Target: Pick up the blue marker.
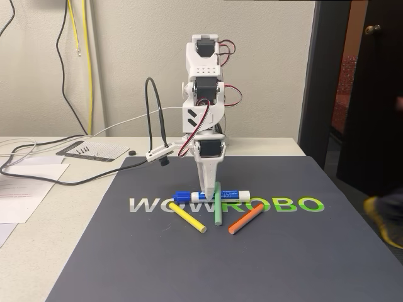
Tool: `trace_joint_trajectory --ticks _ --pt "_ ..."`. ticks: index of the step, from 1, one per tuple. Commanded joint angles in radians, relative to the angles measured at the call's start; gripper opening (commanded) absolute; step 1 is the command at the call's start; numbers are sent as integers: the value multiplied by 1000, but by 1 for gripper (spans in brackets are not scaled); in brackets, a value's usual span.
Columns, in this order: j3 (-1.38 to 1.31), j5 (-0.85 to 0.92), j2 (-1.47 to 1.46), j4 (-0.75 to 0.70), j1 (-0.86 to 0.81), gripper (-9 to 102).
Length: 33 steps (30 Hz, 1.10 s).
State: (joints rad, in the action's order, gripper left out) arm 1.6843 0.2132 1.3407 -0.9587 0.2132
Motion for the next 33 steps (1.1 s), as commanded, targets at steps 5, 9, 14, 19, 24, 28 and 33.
trace_joint_trajectory --ticks 5,9,14,19,24,28,33 --pt "-15 -18 46 -8 11 6" --pt "-17 -21 44 -9 11 2" --pt "-20 -23 43 -11 9 2" --pt "-20 -18 46 -18 3 0" --pt "-20 -5 94 -74 -6 0" --pt "-20 -5 153 -121 -8 0" --pt "-32 9 224 -202 -17 0"
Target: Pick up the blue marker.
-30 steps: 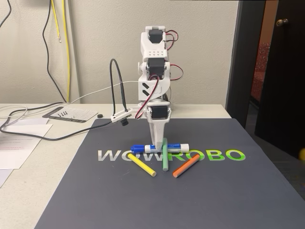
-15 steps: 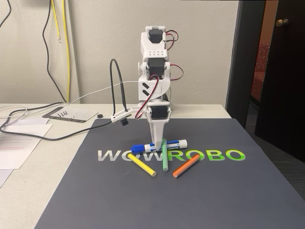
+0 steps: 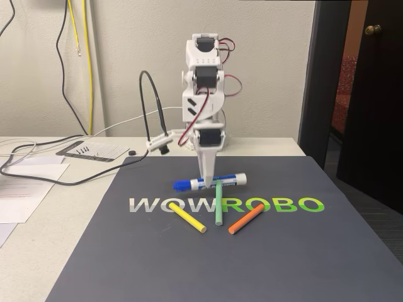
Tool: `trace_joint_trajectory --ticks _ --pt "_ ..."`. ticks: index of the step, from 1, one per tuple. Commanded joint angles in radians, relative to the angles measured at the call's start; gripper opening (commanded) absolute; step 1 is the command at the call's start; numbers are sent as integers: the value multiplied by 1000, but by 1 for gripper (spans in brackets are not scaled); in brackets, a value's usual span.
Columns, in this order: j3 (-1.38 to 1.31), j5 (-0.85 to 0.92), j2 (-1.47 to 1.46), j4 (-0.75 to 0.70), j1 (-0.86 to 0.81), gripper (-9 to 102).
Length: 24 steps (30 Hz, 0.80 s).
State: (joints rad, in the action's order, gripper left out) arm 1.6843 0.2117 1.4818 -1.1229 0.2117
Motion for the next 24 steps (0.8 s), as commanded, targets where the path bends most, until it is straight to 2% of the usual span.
trace_joint_trajectory --ticks 1,11,24 --pt "-46 17 92 -66 -18 0" --pt "-270 -5 92 -255 -37 0" --pt "-739 -83 103 -683 -49 0"
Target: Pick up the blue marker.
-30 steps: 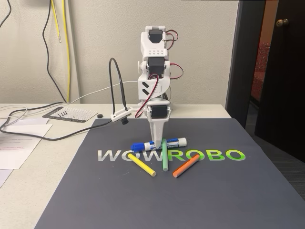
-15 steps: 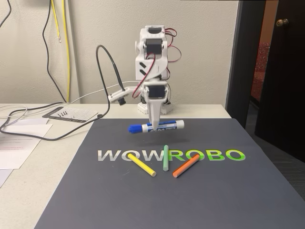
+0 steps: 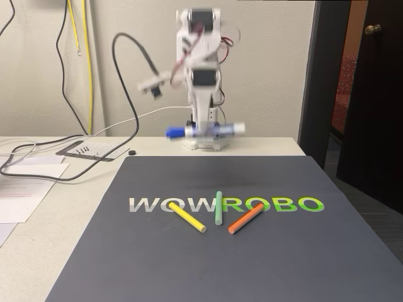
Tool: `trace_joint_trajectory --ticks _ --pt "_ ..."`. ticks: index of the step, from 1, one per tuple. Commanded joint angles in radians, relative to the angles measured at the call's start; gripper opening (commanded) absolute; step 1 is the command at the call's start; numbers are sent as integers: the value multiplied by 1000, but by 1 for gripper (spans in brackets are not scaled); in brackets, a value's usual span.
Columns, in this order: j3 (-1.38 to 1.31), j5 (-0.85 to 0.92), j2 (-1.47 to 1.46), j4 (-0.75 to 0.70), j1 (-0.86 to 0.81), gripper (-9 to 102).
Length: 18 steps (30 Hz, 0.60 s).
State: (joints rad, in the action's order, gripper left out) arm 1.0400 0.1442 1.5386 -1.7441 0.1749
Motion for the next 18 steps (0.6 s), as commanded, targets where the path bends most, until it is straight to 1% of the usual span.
trace_joint_trajectory --ticks 1,18 --pt "-100 -23 64 -71 -12 0" --pt "-86 -153 318 -249 35 0"
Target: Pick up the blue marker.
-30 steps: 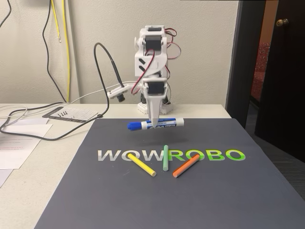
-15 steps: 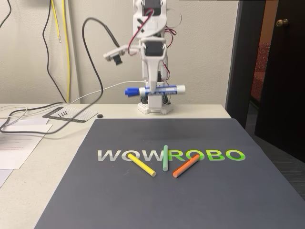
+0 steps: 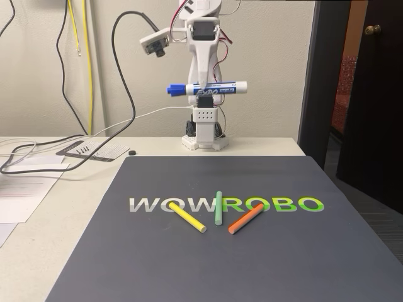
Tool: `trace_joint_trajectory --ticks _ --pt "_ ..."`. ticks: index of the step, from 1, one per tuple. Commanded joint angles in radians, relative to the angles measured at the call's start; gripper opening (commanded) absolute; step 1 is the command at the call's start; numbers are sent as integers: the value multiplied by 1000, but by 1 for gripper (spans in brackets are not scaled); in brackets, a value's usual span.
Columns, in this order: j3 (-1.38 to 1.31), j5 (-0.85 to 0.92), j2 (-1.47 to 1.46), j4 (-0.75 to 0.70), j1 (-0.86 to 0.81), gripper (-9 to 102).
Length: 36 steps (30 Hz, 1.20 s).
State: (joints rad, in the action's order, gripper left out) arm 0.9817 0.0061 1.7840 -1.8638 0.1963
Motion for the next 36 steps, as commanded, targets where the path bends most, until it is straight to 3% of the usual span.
trace_joint_trajectory --ticks 1,9,17,26,36 --pt "-26 -20 89 -135 17 0" --pt "11 -55 224 -140 34 0" --pt "591 -126 696 232 66 0" --pt "1042 -126 996 449 61 0" --pt "1358 -83 1152 603 23 0"
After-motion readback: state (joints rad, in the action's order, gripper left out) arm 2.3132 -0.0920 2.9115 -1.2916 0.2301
